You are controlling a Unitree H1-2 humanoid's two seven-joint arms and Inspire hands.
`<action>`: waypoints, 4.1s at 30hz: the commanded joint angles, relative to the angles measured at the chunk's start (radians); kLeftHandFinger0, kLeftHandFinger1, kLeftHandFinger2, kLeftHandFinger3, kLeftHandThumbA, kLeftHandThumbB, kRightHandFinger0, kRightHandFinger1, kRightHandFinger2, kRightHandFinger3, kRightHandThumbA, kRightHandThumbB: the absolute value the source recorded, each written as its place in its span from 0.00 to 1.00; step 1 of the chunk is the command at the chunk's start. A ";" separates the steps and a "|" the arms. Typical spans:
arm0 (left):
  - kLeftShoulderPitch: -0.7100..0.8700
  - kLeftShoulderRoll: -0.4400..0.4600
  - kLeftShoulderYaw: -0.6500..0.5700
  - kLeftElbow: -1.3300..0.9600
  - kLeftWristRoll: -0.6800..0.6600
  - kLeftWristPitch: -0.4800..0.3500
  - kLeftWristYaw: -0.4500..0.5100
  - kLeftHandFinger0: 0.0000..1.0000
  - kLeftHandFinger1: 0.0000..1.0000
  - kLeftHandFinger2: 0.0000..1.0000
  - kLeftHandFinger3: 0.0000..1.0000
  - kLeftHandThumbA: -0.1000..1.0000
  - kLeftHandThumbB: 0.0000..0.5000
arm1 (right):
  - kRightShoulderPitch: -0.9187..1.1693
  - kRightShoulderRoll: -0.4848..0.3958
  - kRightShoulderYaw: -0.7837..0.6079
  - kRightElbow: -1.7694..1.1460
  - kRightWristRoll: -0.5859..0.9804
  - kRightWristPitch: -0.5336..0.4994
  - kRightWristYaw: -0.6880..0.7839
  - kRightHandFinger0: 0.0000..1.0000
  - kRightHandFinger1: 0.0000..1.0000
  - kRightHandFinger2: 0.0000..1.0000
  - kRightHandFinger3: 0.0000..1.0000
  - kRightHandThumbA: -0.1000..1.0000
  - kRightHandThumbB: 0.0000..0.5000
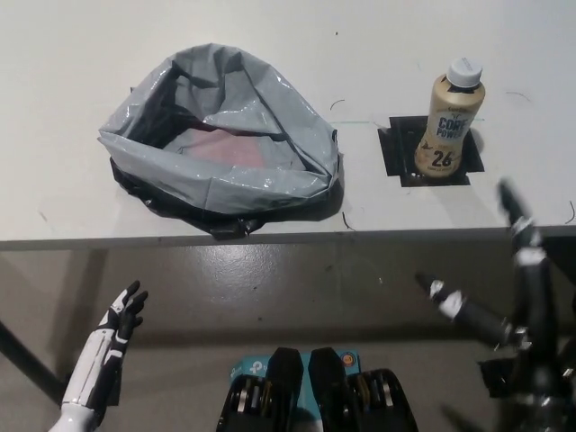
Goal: Use the right hand to pick up a bottle of protein shake and place it into a plastic bag on the left side
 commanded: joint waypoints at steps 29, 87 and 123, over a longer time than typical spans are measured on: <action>0.042 0.001 -0.003 -0.038 -0.031 -0.063 -0.053 1.00 1.00 1.00 1.00 1.00 0.58 | -0.721 -0.101 -0.180 0.830 0.211 0.178 0.052 1.00 1.00 1.00 1.00 1.00 0.81; 0.014 0.021 0.012 -0.076 -0.010 -0.076 -0.063 1.00 1.00 1.00 1.00 1.00 0.61 | -0.819 -0.112 -0.035 1.189 0.137 0.121 -0.104 0.00 0.22 0.53 0.42 0.08 0.42; -0.012 0.015 0.012 -0.084 0.004 -0.041 -0.068 1.00 1.00 1.00 1.00 1.00 0.68 | -1.173 0.089 0.438 1.152 -0.250 0.213 -0.027 0.00 0.30 0.61 0.71 0.06 0.36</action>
